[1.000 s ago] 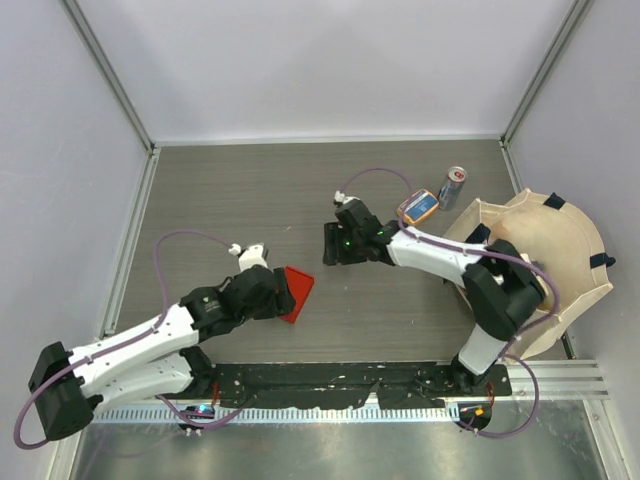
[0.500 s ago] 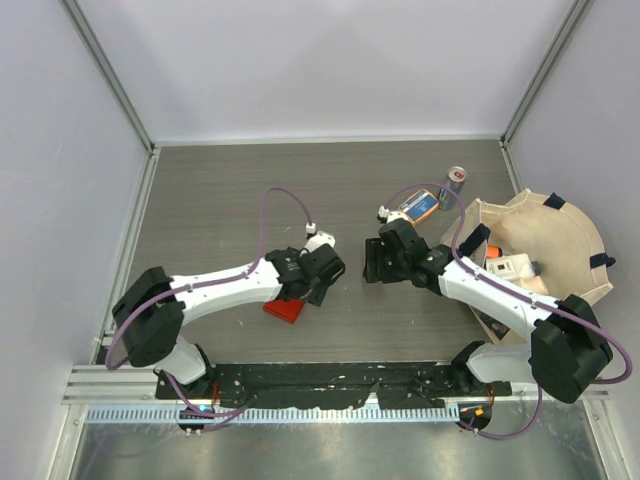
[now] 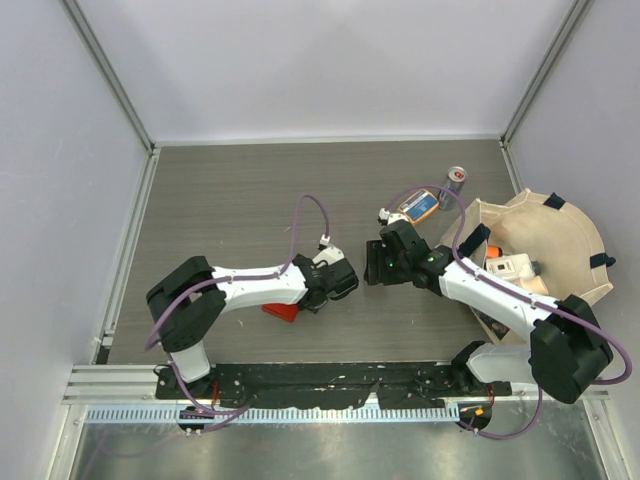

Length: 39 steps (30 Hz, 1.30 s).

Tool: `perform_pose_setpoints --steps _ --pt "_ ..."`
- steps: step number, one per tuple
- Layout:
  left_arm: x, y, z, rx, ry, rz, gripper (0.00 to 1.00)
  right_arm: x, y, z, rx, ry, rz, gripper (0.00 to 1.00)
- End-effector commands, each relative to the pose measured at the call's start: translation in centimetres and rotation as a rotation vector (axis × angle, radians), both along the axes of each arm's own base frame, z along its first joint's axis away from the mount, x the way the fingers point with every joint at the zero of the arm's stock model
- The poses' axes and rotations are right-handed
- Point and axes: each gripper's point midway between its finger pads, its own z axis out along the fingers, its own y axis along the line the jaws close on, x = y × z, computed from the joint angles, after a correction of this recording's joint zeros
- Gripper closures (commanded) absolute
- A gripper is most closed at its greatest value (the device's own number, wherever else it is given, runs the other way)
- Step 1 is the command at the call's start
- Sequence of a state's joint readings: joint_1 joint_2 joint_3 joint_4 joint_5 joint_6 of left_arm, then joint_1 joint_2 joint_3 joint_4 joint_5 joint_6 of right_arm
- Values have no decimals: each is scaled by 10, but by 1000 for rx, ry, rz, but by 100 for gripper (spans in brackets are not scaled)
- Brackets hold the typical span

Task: Fold the paper box

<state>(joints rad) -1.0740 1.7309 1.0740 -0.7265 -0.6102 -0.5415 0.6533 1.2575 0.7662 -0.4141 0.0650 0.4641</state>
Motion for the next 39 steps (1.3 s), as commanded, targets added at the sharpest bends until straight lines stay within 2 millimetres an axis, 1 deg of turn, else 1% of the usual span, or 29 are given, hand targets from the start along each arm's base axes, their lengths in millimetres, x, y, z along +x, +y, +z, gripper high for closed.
perform_pose_setpoints --steps 1,2,8,10,11,13,14,15,17,18,20,21,22,23,24,26,27,28,29,30,31,32,33,34,35,36,37,38,39 --pt "15 -1 8 24 -78 40 34 9 10 7 41 -36 19 42" --pt "15 -1 4 34 -69 44 35 7 10 5 40 -29 23 42" --pt "19 -7 -5 34 -45 65 41 3 10 3 58 -27 24 42" --pt "21 -3 -10 10 -21 113 42 2 10 3 60 -28 23 42" --pt "23 1 -9 8 -21 147 42 2 9 3 58 -29 23 42" --pt "33 13 -9 -10 -44 250 42 1 8 3 59 -31 21 42" --pt "34 20 -8 -4 -46 284 42 1 8 3 59 -29 21 42" --pt "42 30 -10 -8 -44 335 44 0 8 2 61 -29 22 42" --pt "44 33 -15 -55 -3 414 46 -1 9 1 67 -27 25 42" --pt "50 42 -18 -71 6 467 47 0 9 1 69 -25 25 42" --pt "55 49 -18 -95 -8 535 47 -1 10 1 71 -24 29 42" --pt "59 56 -17 -103 -19 577 46 -1 10 0 70 -23 27 42" --pt "62 60 -14 -122 -29 606 46 0 10 2 74 -29 29 42" --pt "62 65 -16 -145 -38 661 46 -1 10 1 74 -27 30 42" --pt "65 74 -16 -156 -40 712 48 -2 9 1 73 -28 27 42" --pt "61 90 -16 -145 -38 809 52 -2 9 1 75 -28 28 42" --pt "64 104 -18 -171 -52 935 59 -2 9 0 74 -29 27 42" --pt "57 117 -18 -137 -38 996 61 -2 9 0 74 -29 28 42" --pt "57 125 -20 -128 -38 1050 62 -2 9 0 74 -31 30 42" --pt "59 138 -21 -134 -53 1144 62 -2 9 -1 73 -30 31 42" --pt "54 147 -21 -109 -45 1190 62 -5 14 0 93 -16 52 42" --pt "53 153 -22 -111 -41 1235 62 -5 14 0 93 -16 56 42" --pt "53 165 -23 -118 -37 1299 62 -6 14 0 94 -13 57 42" --pt "51 169 -24 -134 -36 1349 61 -6 14 0 97 -13 59 42" --pt "44 177 -28 -128 -27 1389 60 -6 15 1 99 -14 60 42" --pt "43 189 -27 -145 -30 1449 61 -7 16 2 103 -15 63 42" --pt "41 192 -28 -169 -29 1498 61 -6 16 3 105 -15 65 42" --pt "33 201 -32 -160 -27 1533 60 -7 16 4 107 -15 67 42" --pt "30 214 -32 -163 -36 1592 59 -6 17 5 108 -18 68 42"
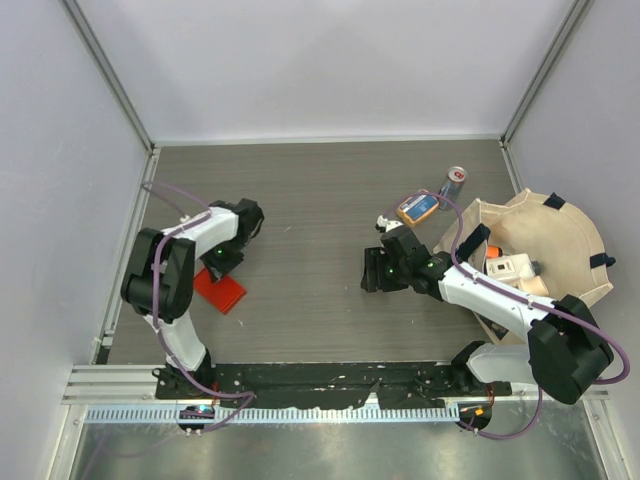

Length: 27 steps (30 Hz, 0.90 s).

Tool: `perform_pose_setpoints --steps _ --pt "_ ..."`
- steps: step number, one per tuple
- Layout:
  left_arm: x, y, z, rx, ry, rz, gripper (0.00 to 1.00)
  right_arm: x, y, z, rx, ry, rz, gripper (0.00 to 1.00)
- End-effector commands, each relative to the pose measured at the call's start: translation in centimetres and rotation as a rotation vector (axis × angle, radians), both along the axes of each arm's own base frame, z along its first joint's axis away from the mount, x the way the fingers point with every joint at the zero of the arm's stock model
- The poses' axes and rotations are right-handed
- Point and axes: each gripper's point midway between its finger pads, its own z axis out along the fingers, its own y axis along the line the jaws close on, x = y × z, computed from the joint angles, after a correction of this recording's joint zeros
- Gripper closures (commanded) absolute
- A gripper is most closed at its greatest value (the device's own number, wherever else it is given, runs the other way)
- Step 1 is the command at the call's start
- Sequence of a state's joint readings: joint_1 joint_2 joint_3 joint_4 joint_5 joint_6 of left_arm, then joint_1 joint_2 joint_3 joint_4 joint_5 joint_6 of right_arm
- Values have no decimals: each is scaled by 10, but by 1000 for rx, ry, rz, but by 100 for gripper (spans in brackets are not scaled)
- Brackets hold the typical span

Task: Fold the paper box

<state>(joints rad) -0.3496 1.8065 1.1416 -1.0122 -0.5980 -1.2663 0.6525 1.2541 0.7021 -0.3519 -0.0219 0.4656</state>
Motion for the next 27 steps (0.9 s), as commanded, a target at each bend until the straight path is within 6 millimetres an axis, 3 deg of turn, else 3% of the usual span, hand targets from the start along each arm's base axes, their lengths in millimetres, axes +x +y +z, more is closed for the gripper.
perform_pose_setpoints --steps 1,2,8,11,27 --pt "-34 28 -18 -76 2 311 59 7 8 19 54 -58 16 42" --pt "-44 42 -20 -76 7 392 59 7 8 19 53 -57 20 42" --pt "-79 86 -17 -79 38 611 62 7 10 18 38 -48 44 42" --pt "-96 92 -15 -76 25 659 64 9 11 20 36 -56 54 42" --pt "-123 108 0 -71 -111 764 65 10 16 23 51 -51 67 42"
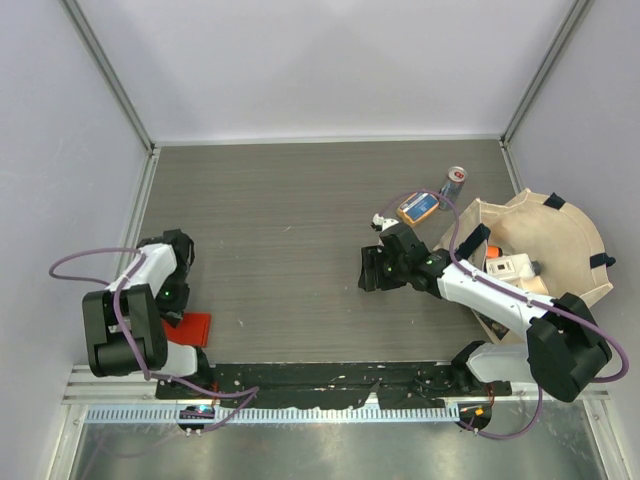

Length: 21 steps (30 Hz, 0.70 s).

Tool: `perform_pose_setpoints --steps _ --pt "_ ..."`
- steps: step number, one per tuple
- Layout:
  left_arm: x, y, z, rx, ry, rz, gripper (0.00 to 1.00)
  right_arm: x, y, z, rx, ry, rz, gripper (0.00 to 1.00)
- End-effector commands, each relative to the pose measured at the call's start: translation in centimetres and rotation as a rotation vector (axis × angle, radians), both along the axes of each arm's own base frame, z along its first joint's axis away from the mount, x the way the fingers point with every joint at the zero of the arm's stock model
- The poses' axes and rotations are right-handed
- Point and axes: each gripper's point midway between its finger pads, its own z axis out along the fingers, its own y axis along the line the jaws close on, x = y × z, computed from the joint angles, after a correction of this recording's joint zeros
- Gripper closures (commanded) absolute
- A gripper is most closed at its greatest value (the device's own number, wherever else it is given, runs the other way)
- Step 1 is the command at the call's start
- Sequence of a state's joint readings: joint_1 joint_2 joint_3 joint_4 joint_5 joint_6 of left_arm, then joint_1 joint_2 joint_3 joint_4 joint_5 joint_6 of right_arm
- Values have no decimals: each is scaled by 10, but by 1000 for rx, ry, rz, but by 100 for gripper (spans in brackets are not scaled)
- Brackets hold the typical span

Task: Fold the paper box

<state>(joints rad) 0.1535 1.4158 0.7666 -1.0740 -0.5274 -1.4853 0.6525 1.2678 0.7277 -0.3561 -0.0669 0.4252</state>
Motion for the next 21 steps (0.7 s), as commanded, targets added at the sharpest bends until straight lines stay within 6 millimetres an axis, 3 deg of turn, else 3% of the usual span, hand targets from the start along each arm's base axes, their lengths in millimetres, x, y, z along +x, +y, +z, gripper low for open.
perform_pose_setpoints --steps 1,21 --pt "-4 0 -4 -7 -48 72 65 10 8 18 40 -51 5 42" --pt "-28 3 -5 -26 -47 122 61 9 8 21 46 -55 6 42"
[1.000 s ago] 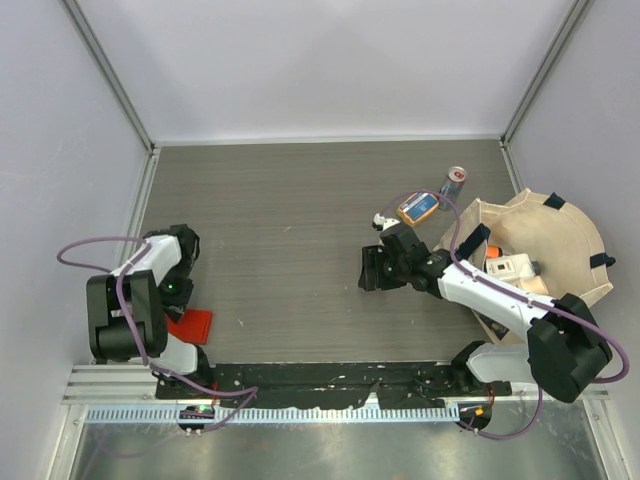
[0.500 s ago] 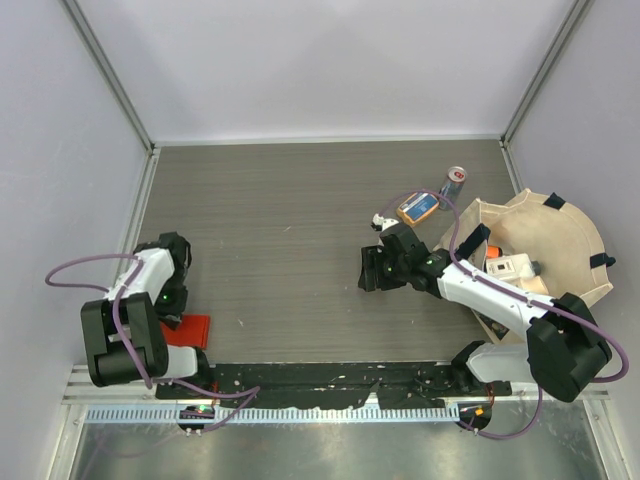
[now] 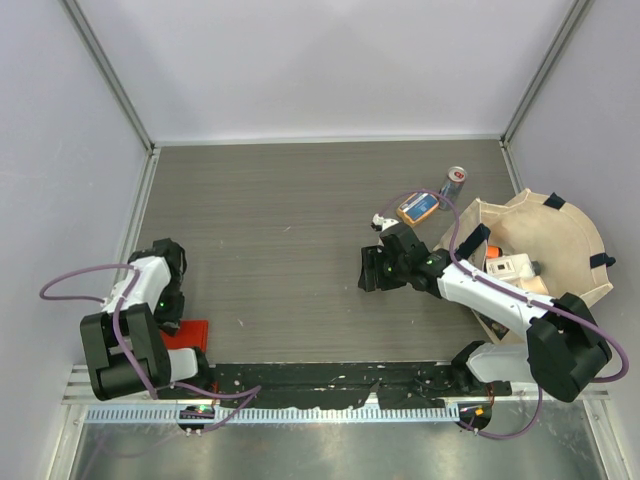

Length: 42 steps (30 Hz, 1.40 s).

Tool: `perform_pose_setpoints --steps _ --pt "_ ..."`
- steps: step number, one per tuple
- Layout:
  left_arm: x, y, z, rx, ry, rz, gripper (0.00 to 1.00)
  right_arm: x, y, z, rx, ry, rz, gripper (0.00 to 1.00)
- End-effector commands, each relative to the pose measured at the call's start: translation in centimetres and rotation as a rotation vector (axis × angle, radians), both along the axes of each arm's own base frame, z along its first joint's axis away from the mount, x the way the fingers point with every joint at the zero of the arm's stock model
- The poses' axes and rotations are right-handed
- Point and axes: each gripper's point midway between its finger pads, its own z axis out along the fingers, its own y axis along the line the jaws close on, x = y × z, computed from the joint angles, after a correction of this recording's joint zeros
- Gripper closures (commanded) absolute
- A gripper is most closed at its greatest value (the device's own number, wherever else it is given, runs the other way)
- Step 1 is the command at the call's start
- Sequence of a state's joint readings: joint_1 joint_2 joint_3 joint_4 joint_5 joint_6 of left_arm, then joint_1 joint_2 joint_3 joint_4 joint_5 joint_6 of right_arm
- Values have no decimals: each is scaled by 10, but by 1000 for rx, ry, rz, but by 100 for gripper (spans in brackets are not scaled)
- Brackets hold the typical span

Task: Fold the paper box

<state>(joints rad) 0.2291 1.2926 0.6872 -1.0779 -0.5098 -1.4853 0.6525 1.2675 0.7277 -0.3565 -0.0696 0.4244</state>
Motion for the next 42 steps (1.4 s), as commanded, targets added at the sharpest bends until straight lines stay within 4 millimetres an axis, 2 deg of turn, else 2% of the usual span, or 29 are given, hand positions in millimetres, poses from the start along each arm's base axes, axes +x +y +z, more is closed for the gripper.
perform_pose_setpoints --steps 1,6,9,13,16,17,19,20,21,22,23,24,25,26,27,28,29,30,31,32,33,35,36,37,38,39,40,41,42 --pt "-6 -2 -5 -16 -1 44 61 10 8 21 46 -56 6 42" --pt "-3 2 -1 4 -41 27 55 10 7 21 44 -60 4 42" --pt "1 3 6 12 -60 15 47 10 8 20 44 -56 5 42" --pt "6 7 20 33 -103 0 23 11 8 19 42 -56 3 42" --pt "13 9 38 52 -146 -17 13 10 9 18 46 -52 5 42" --pt "18 11 52 61 -187 -20 11 11 10 18 50 -53 4 42" --pt "23 11 69 65 -232 -27 9 11 10 17 48 -47 5 42" --pt "26 11 86 77 -283 -30 9 11 10 17 48 -49 6 42" --pt "29 11 94 78 -310 -49 9 12 11 18 50 -52 6 42" --pt "34 10 103 80 -347 -74 9 12 11 18 48 -49 6 42" --pt "52 11 124 104 -480 -115 9 13 11 18 48 -53 6 42" --pt "69 5 133 97 -567 -196 9 14 11 19 46 -56 6 42" --pt "90 -12 144 51 -660 -383 8 17 8 20 30 -71 -7 42" --pt "119 -22 164 58 -811 -491 8 18 3 20 3 -75 -11 42" --pt "130 -38 180 45 -889 -599 8 22 2 25 -10 -94 -17 42" --pt "137 -50 191 48 -926 -716 8 30 -10 28 -63 -134 -63 42" --pt "152 -67 216 46 -1026 -824 8 33 -15 35 -93 -150 -68 42" --pt "158 -91 226 32 -1056 -940 8 36 -20 40 -113 -172 -83 42" --pt "163 -102 238 69 -1060 -1060 7 42 -31 52 -143 -224 -125 41" --pt "164 -136 263 55 -1110 -1197 7 45 -38 64 -165 -261 -143 41" --pt "166 -151 272 65 -1116 -1285 7 47 -44 74 -179 -290 -158 41" --pt "157 -198 313 50 -1229 -1487 8 52 -61 112 -188 -392 -224 40" --pt "152 -210 328 47 -1273 -1533 7 52 -66 128 -185 -432 -233 39" --pt "147 -222 357 66 -1362 -1573 7 48 -72 155 -142 -498 -257 38" --pt "135 -240 372 41 -1423 -1650 7 47 -74 184 -99 -552 -265 37" --pt "127 -247 388 40 -1482 -1683 6 42 -77 205 -66 -603 -265 35" --pt "115 -252 422 73 -1600 -1719 6 32 -84 237 -1 -678 -273 34" --pt "103 -260 439 72 -1663 -1784 6 23 -87 273 68 -750 -267 31" --pt "95 -260 456 100 -1714 -1807 5 15 -92 296 91 -815 -252 30"
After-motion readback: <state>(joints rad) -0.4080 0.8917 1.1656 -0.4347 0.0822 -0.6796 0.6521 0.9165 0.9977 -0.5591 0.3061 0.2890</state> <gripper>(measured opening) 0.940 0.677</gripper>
